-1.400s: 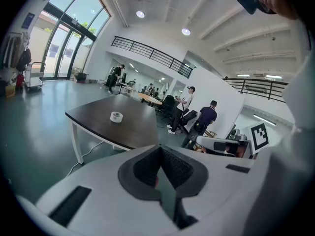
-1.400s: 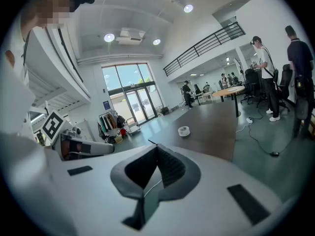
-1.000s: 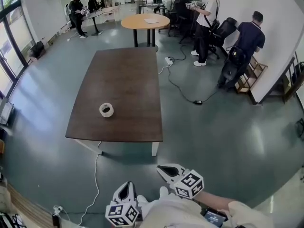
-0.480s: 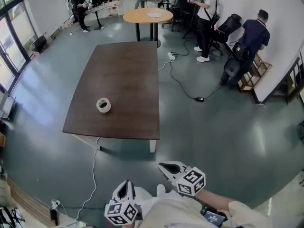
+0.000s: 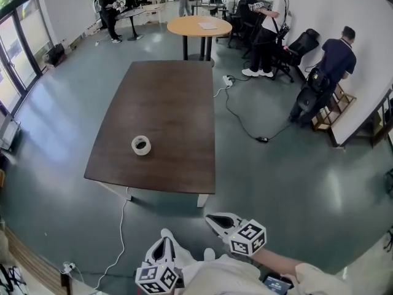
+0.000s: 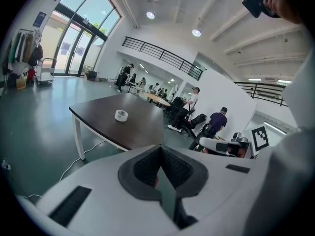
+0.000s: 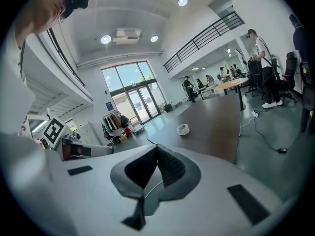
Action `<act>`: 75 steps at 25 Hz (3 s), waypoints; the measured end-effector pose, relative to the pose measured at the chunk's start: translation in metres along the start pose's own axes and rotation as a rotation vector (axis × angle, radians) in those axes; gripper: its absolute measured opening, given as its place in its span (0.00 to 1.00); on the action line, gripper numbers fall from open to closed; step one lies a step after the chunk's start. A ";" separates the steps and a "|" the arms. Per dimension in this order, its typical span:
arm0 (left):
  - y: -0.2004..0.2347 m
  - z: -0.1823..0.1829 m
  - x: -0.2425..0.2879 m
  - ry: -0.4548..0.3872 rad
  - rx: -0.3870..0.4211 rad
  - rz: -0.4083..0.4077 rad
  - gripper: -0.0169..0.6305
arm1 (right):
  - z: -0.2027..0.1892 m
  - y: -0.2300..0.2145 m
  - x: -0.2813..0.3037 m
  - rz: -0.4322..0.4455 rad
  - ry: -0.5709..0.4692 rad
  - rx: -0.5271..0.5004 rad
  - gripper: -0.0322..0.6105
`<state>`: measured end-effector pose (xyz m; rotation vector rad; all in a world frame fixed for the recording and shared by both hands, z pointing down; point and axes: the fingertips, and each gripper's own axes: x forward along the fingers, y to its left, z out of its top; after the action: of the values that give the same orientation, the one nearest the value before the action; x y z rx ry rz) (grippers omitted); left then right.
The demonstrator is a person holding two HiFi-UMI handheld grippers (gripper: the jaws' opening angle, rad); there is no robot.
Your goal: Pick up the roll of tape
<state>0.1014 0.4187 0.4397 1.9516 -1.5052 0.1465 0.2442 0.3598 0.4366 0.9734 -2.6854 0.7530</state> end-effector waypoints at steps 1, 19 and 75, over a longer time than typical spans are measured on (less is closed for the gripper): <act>0.010 0.008 0.005 -0.002 -0.002 0.000 0.04 | 0.006 -0.001 0.012 -0.002 0.002 -0.004 0.06; 0.221 0.141 0.060 0.040 -0.072 -0.090 0.04 | 0.087 0.030 0.235 -0.156 0.030 0.029 0.06; 0.272 0.273 0.342 0.242 0.061 0.030 0.09 | 0.186 -0.149 0.430 0.010 0.093 0.015 0.06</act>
<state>-0.1094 -0.0470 0.5031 1.8825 -1.3853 0.4308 0.0094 -0.0700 0.4817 0.9056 -2.6101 0.8017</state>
